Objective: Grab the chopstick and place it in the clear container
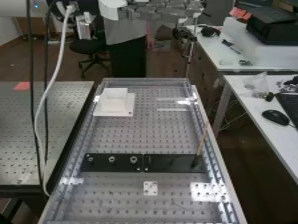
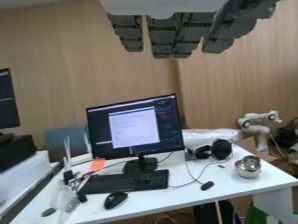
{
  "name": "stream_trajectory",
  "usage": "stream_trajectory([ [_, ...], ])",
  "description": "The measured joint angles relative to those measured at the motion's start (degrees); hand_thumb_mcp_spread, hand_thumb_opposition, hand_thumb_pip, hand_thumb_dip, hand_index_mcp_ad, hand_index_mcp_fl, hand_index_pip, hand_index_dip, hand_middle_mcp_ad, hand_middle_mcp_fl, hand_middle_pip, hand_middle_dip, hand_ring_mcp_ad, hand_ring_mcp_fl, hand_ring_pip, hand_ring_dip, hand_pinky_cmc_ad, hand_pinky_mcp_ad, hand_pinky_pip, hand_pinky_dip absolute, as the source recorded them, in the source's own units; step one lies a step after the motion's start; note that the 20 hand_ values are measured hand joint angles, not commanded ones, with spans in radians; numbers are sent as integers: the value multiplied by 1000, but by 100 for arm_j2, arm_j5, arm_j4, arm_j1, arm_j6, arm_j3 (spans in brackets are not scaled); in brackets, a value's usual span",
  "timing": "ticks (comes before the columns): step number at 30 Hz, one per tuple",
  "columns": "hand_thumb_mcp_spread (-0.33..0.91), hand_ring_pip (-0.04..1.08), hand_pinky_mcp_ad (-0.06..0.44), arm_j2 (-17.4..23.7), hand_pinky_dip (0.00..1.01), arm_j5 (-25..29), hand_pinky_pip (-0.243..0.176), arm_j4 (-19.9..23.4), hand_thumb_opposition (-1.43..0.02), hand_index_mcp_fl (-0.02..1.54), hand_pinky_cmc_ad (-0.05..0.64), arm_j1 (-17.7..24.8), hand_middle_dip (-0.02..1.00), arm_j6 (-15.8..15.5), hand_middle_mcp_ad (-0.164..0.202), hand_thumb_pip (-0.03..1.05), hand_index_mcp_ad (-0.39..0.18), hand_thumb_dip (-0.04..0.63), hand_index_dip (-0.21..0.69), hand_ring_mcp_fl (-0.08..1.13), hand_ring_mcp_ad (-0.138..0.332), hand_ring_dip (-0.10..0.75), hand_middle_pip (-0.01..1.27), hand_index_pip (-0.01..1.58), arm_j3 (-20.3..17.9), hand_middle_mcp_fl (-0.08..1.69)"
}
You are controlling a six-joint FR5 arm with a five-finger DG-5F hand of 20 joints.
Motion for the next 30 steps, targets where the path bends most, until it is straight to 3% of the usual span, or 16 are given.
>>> stream_trajectory([
  [4,9,16,31,-162,17,-51,-10,447,-24,3,42,-72,44,123,61,12,9,-10,10,7,19,28,23,5,-113,5],
  [5,38,17,31,-187,19,-81,-10,578,-91,3,42,-89,44,159,61,17,17,-16,10,3,19,28,23,5,-153,2],
  [7,113,17,51,-221,37,-134,-12,857,-239,3,65,-123,40,233,59,162,35,-3,3,3,26,28,38,3,-249,3],
  [11,227,26,80,-269,120,-172,-61,1849,-494,3,162,-204,40,524,58,260,35,5,0,3,99,14,86,16,-596,3],
  [13,262,33,101,-311,164,-153,-79,2269,-557,24,201,-240,44,728,61,328,37,23,61,0,131,14,106,38,-739,3],
  [17,278,38,117,-534,199,-140,-110,2784,-618,59,237,-327,127,1323,63,337,37,35,173,7,161,14,119,51,-911,35],
  [19,279,56,136,-632,215,-118,-112,3004,-649,110,246,-353,169,1537,63,393,37,35,218,3,161,16,124,51,-966,56],
  [23,291,52,136,-844,229,-63,-112,3478,-649,209,246,-400,248,1998,72,398,35,38,290,0,166,12,141,54,-1069,150],
  [30,328,75,136,-1224,278,124,-124,4008,-696,312,248,-482,463,2647,75,501,35,112,464,2,178,17,147,54,-1106,290],
])
